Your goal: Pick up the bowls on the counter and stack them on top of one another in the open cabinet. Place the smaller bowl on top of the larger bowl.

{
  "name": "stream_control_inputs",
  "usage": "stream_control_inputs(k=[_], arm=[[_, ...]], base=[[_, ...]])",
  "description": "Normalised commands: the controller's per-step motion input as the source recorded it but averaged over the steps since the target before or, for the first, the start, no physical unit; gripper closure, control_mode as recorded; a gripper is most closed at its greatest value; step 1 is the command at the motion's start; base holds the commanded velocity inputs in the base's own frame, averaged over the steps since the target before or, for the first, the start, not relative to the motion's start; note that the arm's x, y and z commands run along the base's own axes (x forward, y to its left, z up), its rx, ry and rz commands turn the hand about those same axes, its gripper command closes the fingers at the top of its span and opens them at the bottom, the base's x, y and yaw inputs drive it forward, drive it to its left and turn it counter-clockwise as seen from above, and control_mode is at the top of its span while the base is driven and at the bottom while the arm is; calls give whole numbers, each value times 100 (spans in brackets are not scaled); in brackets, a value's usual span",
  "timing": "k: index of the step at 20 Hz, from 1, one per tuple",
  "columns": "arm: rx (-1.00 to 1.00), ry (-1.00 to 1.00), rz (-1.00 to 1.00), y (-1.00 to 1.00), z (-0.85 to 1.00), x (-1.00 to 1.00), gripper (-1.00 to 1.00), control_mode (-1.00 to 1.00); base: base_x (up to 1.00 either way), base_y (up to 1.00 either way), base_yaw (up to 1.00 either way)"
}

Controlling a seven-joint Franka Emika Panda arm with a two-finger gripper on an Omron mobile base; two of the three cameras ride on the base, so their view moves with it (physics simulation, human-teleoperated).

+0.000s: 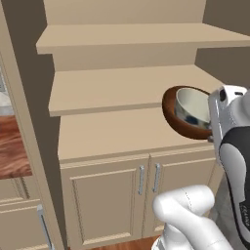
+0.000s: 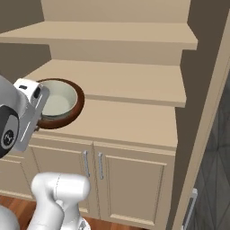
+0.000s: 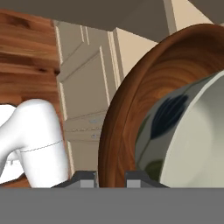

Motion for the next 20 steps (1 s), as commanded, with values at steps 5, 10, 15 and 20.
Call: stream_control_inputs(k=[5,10,15,20], arm=[[-2,-2,10,-1,19,-16,100,-100],[-3,-1,9,0,24,-13,100,-100],[-3,0,8,0,24,-8,100,-100],[-4,0,7,0,23,-1,100,-100]], base=[[0,0,0],[0,0,0],[0,0,0],[0,0,0]])
